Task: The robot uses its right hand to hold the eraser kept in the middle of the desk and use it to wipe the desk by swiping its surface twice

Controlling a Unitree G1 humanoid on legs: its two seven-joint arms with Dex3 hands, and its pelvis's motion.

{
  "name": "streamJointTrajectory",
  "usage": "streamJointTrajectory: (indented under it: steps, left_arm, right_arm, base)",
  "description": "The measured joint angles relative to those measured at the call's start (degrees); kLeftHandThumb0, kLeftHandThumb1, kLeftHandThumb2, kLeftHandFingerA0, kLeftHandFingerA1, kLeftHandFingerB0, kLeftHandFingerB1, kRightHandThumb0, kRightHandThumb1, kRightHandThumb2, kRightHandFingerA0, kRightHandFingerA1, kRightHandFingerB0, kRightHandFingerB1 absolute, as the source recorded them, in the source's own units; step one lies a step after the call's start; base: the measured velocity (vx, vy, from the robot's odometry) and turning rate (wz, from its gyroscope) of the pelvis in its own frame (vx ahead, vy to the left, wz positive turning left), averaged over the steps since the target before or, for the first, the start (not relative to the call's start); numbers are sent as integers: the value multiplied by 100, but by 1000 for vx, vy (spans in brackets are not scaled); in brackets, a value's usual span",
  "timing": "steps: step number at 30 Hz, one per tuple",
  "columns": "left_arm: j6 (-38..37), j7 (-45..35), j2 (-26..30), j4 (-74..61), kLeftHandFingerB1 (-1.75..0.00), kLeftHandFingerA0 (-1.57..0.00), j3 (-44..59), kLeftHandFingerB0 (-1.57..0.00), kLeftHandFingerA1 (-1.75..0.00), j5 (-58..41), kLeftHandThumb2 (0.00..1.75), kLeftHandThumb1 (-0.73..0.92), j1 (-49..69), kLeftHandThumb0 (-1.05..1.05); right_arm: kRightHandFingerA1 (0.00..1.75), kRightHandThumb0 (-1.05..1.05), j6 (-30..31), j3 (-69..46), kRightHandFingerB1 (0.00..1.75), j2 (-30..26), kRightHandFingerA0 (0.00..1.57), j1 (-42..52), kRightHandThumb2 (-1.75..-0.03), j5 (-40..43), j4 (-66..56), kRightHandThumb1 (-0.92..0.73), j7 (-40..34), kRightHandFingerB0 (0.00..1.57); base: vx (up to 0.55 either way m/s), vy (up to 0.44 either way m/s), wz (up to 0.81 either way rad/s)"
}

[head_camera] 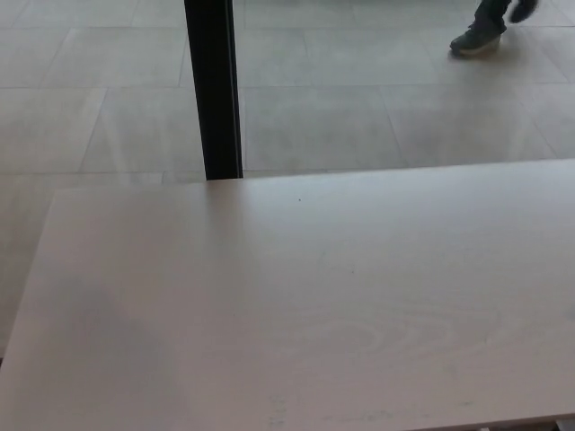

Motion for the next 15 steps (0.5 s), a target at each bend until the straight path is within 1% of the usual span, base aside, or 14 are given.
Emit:
streamJointTrajectory:
  steps: [1, 2, 3, 4, 6, 7, 8, 9, 10, 11, 12, 13, 14, 15]
  left_arm:
    - [0, 3, 0, -1, -77, -54, -7, -51, -93, 0, 63, 76, 4, -72]
    - [0, 7, 0, -3, -79, -55, -7, -50, -97, -2, 63, 76, 6, -74]
    - [0, 8, 0, -6, -76, -54, -6, -49, -94, -2, 62, 78, 8, -74]
    - [0, 8, 0, -10, -81, -53, -8, -51, -99, -2, 62, 77, 16, -74]
    - [0, 2, 0, -12, -79, -53, -12, -51, -98, -3, 62, 76, 29, -74]
    - [0, -3, 0, -13, -80, -53, -11, -52, -97, -4, 63, 76, 36, -76]
    - [-1, -7, 0, -11, -81, -54, -10, -53, -97, -6, 63, 75, 43, -75]
    - [0, -7, -1, -8, -82, -53, -10, -52, -98, -5, 63, 76, 51, -76]
    - [0, -8, -1, -7, -80, -51, -10, -51, -96, -5, 63, 77, 50, -76]
    - [0, -8, 0, -7, -80, -51, -10, -51, -96, -4, 63, 77, 49, -76]
    - [0, -10, -1, -7, -78, -52, -12, -50, -96, -4, 63, 77, 46, -74]
    - [0, -10, 0, -7, -74, -50, -12, -48, -94, -3, 63, 77, 42, -73]
    - [0, -11, 0, -7, -74, -50, -12, -48, -94, -3, 63, 77, 41, -73]
    - [0, -14, 0, -3, -79, -54, -12, -52, -97, -4, 63, 76, 39, -75]
  right_arm:
    - [171, -17, -14, -1, 140, 1, 104, 1, -113, 15, 5, -49, -1, 88]
    - [172, -16, -23, -3, 140, 5, 106, -3, -115, 39, 6, -48, 5, 88]
    - [140, -28, -28, -1, 120, 10, 129, -3, -114, 59, 0, -46, 14, 97]
    - [142, -29, -23, 8, 121, 23, 130, 7, -114, 88, -52, -49, 40, 95]
    - [144, -29, 15, 35, 123, 49, 130, 48, -115, 134, -198, -50, 90, 94]
    - [175, -17, 48, 46, 150, 57, 102, 84, -118, 164, -278, -53, 125, 79]
    - [143, -23, 72, 58, 122, 63, 127, 109, -117, 192, -342, -54, 173, 92]
    - [142, -21, 94, 72, 117, 65, 124, 126, -116, 225, -426, -55, 252, 86]
    - [175, -17, 118, 85, 122, 65, 94, 132, -95, 258, -500, -64, 330, 76]
    - [175, -17, 131, 104, 122, 65, 94, 142, -95, 291, -561, -64, 415, 76]
    - [169, -23, 139, 121, 91, 67, 90, 146, -71, 317, -603, -74, 489, 76]
    - [150, -30, 172, 135, 63, 67, 87, 146, -66, 360, -662, -73, 590, 70]
    - [150, -30, 187, 138, 63, 67, 87, 146, -66, 380, -687, -73, 633, 70]
    - [84, -41, 220, 144, 36, 67, 94, 145, -62, 421, -753, -71, 732, 49]
  base:
    - [0, 0, 0]
    - [0, 0, 0]
    - [0, 0, 0]
    - [0, 0, 0]
    - [0, 0, 0]
    - [0, 0, 0]
    - [0, 0, 0]
    - [0, 0, 0]
    - [0, 0, 0]
    - [0, 0, 0]
    - [0, 0, 0]
    - [0, 0, 0]
    - [0, 0, 0]
    - [0, 0, 0]
